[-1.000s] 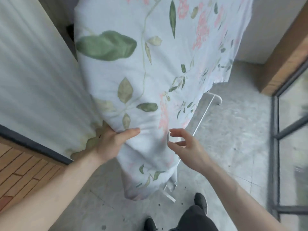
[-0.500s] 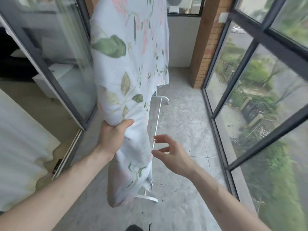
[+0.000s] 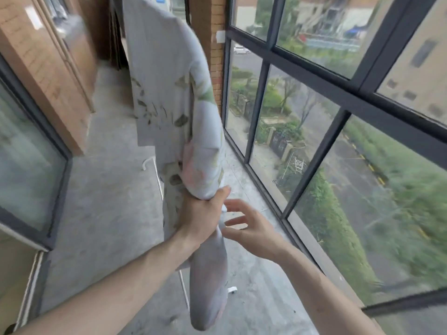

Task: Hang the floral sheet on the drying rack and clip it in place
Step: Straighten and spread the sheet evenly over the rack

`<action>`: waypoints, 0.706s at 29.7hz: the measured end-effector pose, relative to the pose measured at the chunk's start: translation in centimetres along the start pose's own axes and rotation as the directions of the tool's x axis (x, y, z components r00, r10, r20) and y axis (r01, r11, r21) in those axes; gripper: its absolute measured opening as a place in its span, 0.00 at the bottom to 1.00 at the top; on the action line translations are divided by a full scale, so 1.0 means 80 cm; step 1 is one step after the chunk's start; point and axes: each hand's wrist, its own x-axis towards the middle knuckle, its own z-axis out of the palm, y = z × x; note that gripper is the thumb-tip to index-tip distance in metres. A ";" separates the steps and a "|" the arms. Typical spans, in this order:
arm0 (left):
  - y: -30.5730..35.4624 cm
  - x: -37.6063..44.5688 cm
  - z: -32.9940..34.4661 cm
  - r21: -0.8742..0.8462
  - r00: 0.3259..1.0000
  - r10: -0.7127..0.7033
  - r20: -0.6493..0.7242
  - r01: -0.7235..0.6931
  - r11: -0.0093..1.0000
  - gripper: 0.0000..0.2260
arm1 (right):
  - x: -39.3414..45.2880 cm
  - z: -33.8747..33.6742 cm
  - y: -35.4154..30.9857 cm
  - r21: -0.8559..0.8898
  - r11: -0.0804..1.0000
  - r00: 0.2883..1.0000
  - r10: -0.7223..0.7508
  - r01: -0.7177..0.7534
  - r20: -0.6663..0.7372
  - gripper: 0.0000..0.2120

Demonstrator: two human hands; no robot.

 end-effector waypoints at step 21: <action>0.018 0.018 0.084 -0.105 0.834 0.067 0.548 -0.011 0.994 0.13 | -0.071 0.002 0.005 0.143 0.989 0.815 0.114 -0.038 -0.568 0.18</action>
